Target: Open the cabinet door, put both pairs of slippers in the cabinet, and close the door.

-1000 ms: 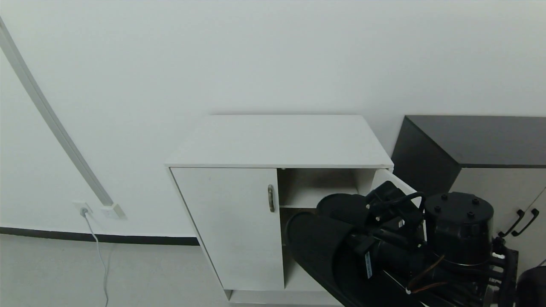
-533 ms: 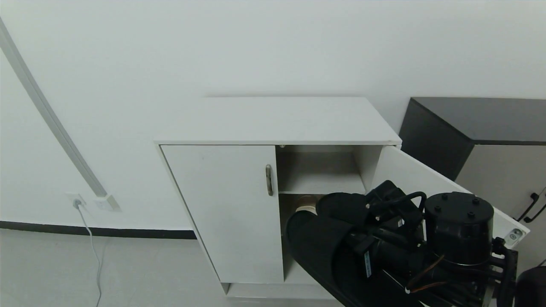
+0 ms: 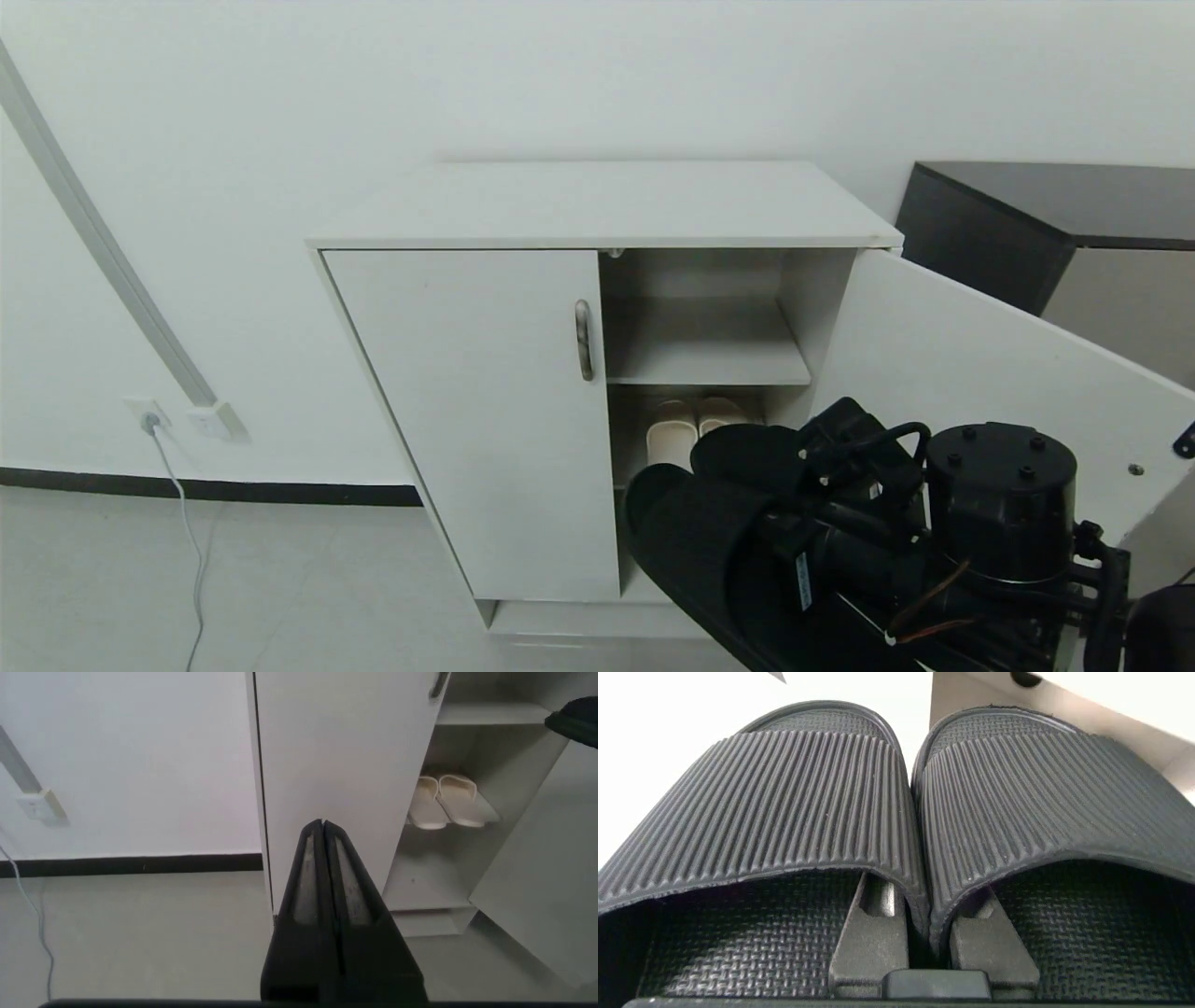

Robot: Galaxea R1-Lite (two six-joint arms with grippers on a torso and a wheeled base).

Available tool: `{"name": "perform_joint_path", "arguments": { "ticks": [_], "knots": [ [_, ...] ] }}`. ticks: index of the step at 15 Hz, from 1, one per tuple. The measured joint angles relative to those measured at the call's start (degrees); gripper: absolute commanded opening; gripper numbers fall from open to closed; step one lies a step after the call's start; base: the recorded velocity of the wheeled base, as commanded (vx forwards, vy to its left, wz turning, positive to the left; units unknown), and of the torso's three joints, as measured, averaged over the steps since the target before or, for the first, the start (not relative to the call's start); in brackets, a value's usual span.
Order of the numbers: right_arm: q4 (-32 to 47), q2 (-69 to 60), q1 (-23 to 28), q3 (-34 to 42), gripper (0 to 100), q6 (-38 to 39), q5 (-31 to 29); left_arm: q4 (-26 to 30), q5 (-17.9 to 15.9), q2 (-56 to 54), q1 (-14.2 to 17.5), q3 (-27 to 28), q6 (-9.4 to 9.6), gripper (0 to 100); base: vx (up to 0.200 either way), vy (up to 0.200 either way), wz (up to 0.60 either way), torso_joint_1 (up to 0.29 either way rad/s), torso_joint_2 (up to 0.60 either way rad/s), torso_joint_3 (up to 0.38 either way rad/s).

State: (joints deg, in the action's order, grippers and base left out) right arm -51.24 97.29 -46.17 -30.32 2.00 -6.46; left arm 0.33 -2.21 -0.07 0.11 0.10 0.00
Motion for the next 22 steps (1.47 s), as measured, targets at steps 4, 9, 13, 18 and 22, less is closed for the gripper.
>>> {"name": "perform_joint_path", "arguments": {
  "ticks": [4,9,13,18,22],
  "knots": [
    [0.0,0.09,-0.05,0.0,0,0.02,0.0,0.0,0.0,0.0,-0.01,0.0,0.0,0,0.0,0.0,0.0,-0.105,0.45,0.355],
    [0.0,0.3,-0.05,0.0,0,0.02,-0.13,0.02,0.0,0.0,0.0,0.01,0.05,0,0.0,0.0,0.0,-0.04,0.44,0.392],
    [0.0,0.44,-0.05,0.0,0,0.02,-0.21,0.02,0.0,0.0,0.0,0.01,0.02,0,0.0,0.0,0.0,0.002,0.17,0.156],
    [-0.09,0.44,-0.09,-0.02,0,-0.15,-0.21,0.0,0.0,0.0,0.0,0.01,0.02,0,0.0,0.0,0.0,0.0,0.0,0.0],
    [-1.12,0.55,-0.28,0.34,0,-1.1,-0.07,0.0,0.0,0.0,-0.01,0.01,0.05,0,0.0,0.0,0.0,0.0,0.0,0.0]
  ]
}}
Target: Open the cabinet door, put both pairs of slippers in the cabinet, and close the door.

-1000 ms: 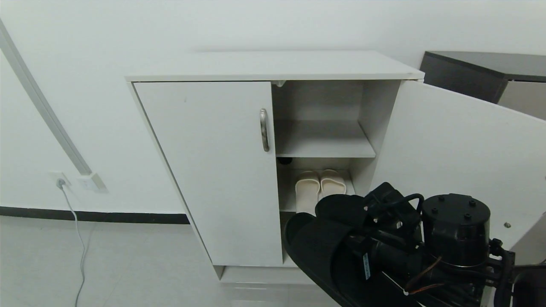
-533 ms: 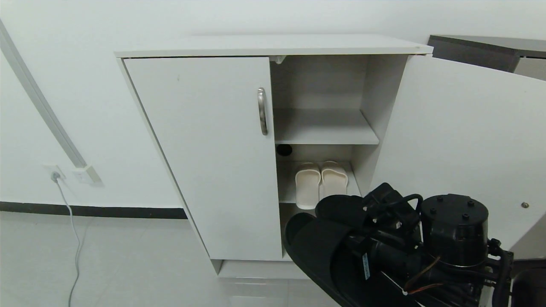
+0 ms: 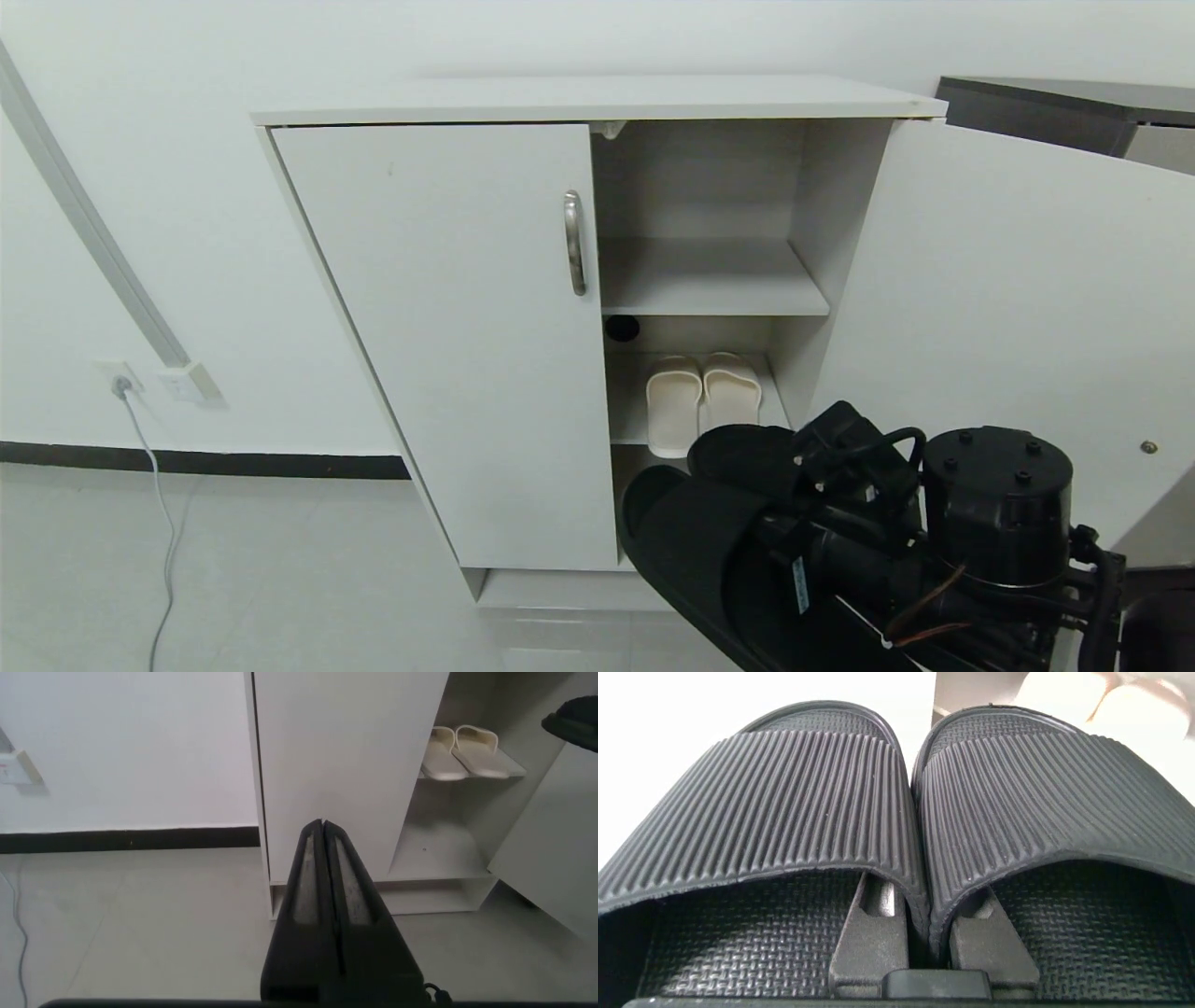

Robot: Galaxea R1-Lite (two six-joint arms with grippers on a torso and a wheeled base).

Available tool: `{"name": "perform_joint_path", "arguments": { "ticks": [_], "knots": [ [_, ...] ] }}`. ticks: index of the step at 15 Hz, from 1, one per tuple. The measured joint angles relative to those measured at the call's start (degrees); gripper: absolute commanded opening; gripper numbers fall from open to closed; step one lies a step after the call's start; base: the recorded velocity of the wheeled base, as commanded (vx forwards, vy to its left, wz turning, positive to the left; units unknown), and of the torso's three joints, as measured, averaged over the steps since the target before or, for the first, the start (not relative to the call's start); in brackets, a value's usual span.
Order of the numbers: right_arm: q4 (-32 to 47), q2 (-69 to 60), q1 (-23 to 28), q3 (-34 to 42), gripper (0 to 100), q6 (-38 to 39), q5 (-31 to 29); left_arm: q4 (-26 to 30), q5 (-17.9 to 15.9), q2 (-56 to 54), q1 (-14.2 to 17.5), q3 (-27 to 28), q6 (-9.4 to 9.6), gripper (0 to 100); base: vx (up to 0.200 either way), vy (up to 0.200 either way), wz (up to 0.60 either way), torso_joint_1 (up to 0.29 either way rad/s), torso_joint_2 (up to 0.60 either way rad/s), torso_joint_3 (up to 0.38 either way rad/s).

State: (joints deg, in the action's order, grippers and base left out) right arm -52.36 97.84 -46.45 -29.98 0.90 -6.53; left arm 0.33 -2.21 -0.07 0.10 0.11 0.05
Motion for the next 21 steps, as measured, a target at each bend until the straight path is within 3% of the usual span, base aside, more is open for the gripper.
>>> {"name": "perform_joint_path", "arguments": {
  "ticks": [9,21],
  "knots": [
    [-12.01,4.86,-0.74,2.5,0,-1.55,0.05,0.0,0.0,0.0,0.01,-0.01,0.0,0,0.0,0.0,0.0,0.0,0.0,0.0],
    [-13.74,7.62,-2.12,3.85,0,-2.02,0.38,0.02,0.0,0.0,-0.02,-0.01,0.05,0,0.0,0.0,-0.05,0.0,0.0,0.0]
  ]
}}
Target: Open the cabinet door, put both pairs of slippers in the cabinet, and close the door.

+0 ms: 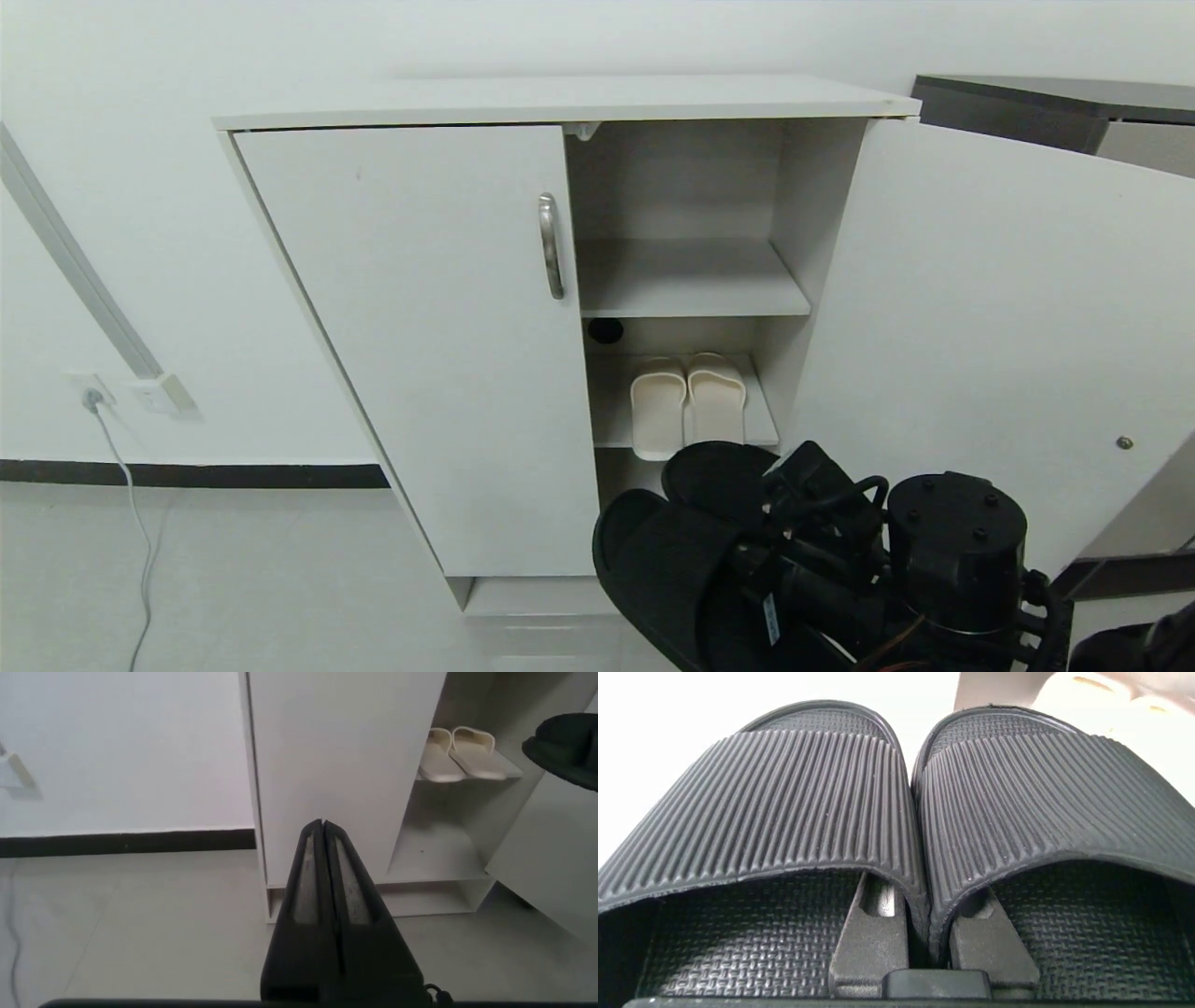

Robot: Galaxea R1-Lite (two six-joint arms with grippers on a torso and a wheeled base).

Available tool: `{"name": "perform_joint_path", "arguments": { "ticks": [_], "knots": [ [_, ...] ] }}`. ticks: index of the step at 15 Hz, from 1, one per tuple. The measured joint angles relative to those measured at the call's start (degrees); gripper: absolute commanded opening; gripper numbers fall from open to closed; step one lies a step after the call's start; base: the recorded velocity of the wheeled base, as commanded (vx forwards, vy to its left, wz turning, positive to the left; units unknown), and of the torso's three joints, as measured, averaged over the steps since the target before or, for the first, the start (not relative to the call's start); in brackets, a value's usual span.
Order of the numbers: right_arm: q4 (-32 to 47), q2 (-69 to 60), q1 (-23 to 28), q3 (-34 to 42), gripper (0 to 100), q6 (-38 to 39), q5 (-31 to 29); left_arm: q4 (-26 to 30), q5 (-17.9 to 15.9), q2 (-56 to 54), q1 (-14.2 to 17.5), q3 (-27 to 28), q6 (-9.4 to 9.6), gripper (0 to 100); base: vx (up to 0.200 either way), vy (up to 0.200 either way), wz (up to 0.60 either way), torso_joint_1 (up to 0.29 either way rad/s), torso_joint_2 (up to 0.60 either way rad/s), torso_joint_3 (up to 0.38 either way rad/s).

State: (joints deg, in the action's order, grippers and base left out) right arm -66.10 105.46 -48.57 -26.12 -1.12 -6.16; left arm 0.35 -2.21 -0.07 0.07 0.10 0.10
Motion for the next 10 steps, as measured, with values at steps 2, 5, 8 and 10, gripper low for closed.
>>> {"name": "perform_joint_path", "arguments": {
  "ticks": [2,5,8,10],
  "knots": [
    [-2.63,1.15,-0.83,-0.13,0,-0.07,-0.46,0.02,0.0,0.0,-0.02,0.0,0.0,0,0.0,0.0,0.0,0.0,0.0,0.0],
    [-3.18,4.1,-1.87,-6.06,0,0.68,-9.19,-0.02,0.0,0.0,0.04,0.0,0.0,0,0.0,0.0,0.0,0.0,0.0,0.0],
    [13.49,6.47,-3.46,-18.22,0,5.3,-21.67,-0.02,0.0,0.0,0.02,0.0,0.0,0,0.0,0.0,0.0,0.0,0.0,0.0],
    [26.47,7.39,-4.79,-28.37,0,9.79,-29.72,-0.02,0.0,0.0,0.02,0.0,0.0,0,0.0,0.0,0.0,0.0,0.0,0.0]
  ]
}}
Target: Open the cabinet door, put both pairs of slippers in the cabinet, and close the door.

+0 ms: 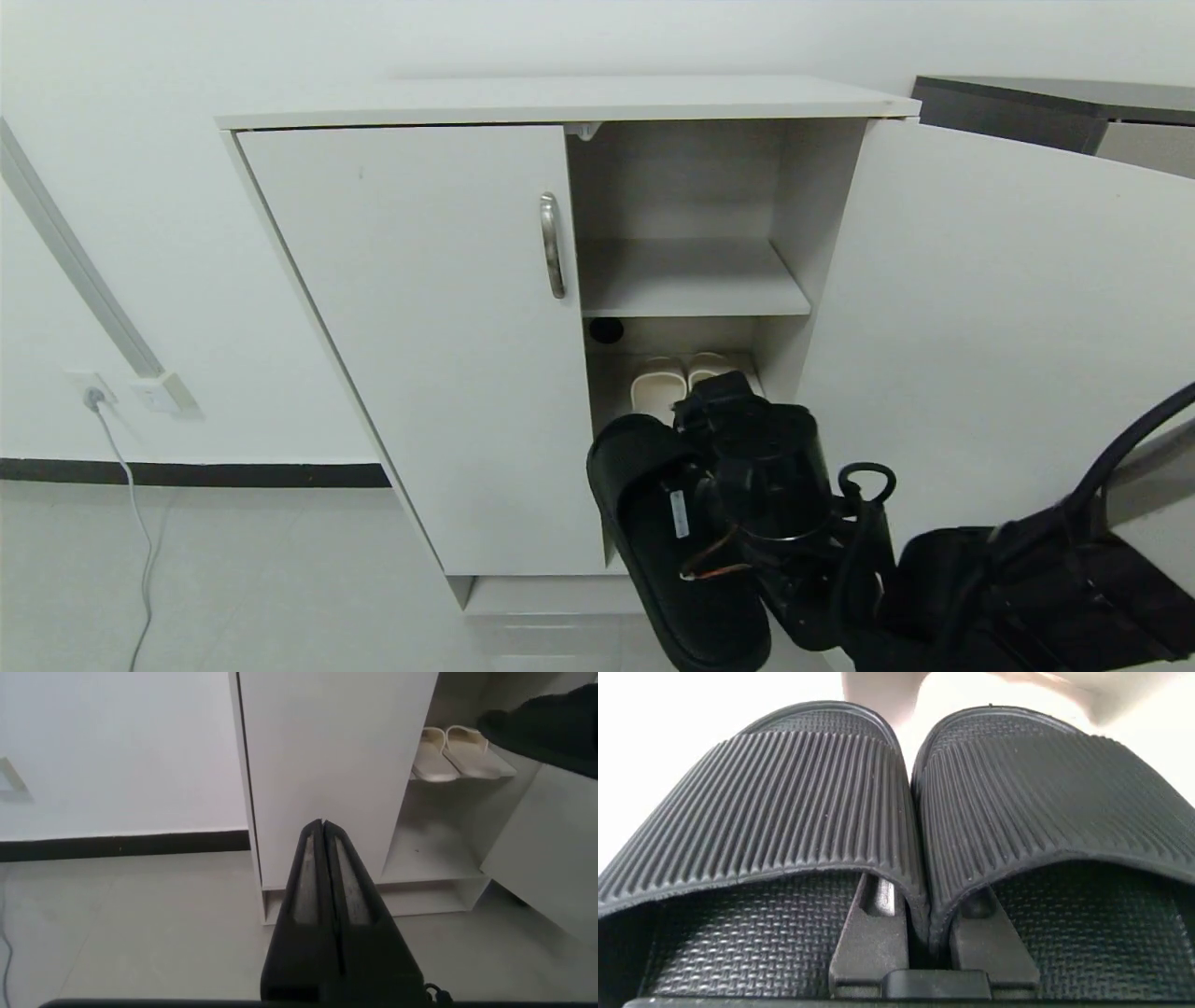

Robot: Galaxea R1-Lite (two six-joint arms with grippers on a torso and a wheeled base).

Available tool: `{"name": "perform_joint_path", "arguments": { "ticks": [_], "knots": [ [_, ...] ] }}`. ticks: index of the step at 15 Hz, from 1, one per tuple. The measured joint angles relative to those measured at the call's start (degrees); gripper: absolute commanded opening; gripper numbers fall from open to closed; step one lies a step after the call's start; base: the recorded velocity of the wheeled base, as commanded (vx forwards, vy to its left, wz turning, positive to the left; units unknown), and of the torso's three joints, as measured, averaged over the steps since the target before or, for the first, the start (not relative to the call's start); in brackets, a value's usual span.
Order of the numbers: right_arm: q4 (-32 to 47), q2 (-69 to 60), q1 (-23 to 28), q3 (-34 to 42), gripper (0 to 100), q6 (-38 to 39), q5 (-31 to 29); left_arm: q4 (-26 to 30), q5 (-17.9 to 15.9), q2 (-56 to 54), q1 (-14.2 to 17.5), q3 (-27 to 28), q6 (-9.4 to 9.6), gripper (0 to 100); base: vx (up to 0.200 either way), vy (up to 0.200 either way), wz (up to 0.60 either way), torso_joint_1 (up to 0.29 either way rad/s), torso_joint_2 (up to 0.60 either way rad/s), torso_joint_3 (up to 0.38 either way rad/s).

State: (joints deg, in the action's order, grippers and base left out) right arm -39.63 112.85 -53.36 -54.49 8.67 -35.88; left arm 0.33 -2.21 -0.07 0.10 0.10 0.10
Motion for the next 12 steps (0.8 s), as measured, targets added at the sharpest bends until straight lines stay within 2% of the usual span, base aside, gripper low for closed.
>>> {"name": "perform_joint_path", "arguments": {
  "ticks": [2,5,8,12],
  "knots": [
    [10.79,0.74,-0.68,-10.28,0,3.51,-6.79,0.0,0.0,0.0,-0.02,0.0,0.0,0,0.0,0.0,0.0,0.0,0.0,0.0],
    [18.44,1.6,-0.5,-21.83,0,3.89,-12.0,0.0,0.02,0.0,-0.02,0.0,-0.07,0,0.0,0.0,0.0,0.0,0.0,0.0],
    [19.93,1.78,1.18,-26.79,0,1.48,-12.81,0.02,0.0,0.0,0.04,0.0,-0.07,0,0.0,0.0,0.0,0.0,0.0,0.0],
    [20.02,1.79,2.15,-27.81,0,0.99,-12.7,0.0,0.0,0.0,-0.02,0.0,-0.02,0,0.0,0.0,0.0,0.0,0.0,0.0]
  ]
}}
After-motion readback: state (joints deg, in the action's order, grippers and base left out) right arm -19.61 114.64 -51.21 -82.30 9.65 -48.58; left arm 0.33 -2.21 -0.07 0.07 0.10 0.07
